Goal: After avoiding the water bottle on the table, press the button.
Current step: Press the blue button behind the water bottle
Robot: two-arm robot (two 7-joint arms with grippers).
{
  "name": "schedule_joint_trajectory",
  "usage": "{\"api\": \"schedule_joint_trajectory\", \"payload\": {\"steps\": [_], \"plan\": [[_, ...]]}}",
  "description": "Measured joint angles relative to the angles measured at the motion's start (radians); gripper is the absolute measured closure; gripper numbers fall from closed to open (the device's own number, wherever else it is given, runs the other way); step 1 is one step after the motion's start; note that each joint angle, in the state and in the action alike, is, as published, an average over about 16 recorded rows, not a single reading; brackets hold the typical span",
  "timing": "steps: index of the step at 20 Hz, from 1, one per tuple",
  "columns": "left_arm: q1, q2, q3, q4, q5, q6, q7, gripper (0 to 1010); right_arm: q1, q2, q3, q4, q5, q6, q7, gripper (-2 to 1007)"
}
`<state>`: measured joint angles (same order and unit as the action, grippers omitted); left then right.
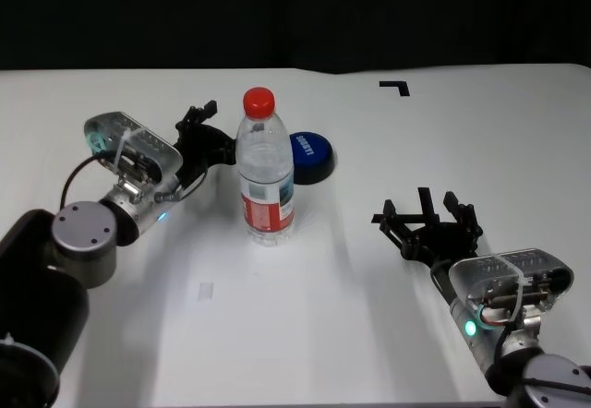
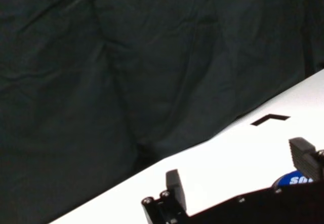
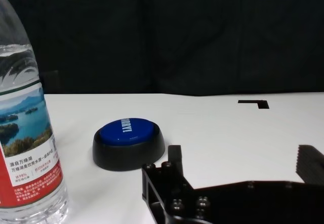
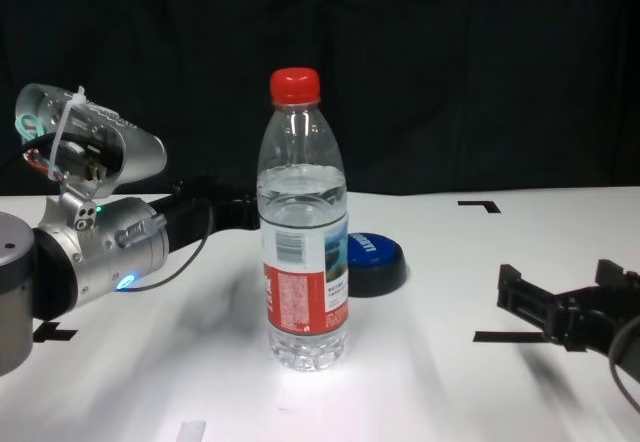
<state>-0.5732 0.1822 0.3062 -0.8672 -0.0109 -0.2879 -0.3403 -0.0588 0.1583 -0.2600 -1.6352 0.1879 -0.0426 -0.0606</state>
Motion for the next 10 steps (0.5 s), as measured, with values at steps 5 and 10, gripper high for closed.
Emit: {"api": "schedule_joint_trajectory", "payload": {"steps": [5, 10], "plan": [[0.014, 0.009, -0.01, -0.025, 0.006, 0.012, 0.02, 7, 0.0, 0.0, 0.0, 0.0, 0.0, 0.0, 0.0, 2], [0.043, 0.022, -0.026, -0.072, 0.015, 0.034, 0.047, 7, 0.0, 0.0, 0.0, 0.0, 0.0, 0.0, 0.0, 2]]}}
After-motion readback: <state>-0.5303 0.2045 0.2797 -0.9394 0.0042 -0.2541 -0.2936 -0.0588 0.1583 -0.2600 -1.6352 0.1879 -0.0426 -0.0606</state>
